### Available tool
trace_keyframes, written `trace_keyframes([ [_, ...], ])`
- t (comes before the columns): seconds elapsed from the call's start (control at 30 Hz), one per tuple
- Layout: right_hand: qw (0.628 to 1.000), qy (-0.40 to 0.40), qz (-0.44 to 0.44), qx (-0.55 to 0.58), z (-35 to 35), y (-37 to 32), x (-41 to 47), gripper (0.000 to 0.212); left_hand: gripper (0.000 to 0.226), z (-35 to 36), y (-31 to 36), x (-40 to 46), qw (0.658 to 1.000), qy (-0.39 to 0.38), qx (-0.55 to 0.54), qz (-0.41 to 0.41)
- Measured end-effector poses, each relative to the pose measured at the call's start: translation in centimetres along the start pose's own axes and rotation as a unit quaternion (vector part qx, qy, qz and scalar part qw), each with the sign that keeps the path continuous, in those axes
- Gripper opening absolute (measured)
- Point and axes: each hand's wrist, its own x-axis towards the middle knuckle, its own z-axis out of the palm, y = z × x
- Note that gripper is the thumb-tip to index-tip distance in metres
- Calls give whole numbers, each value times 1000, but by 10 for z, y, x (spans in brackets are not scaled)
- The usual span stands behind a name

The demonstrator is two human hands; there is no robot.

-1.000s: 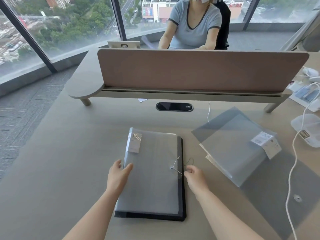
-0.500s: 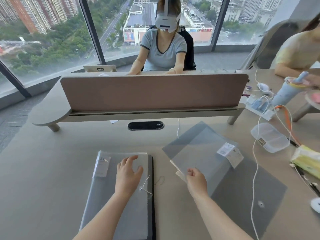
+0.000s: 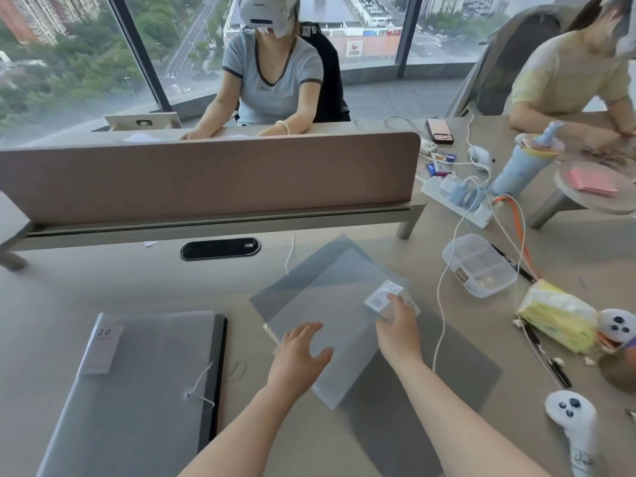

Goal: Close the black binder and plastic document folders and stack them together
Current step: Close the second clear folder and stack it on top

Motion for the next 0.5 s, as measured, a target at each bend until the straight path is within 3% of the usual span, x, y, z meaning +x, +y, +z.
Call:
trace_keyframes([
  [0.23, 998, -20, -5, -53, -31, 17, 48, 43, 70, 40, 24, 22, 994, -54, 93, -4],
  [0.37, 996, -33, 13, -83, -40, 25, 72, 64, 76, 53, 26, 28, 989, -64, 137, -6],
  [0.5, 995, -41, 32, -88, -45, 32, 91, 66, 80, 63, 22, 29, 984, -72, 163, -21],
])
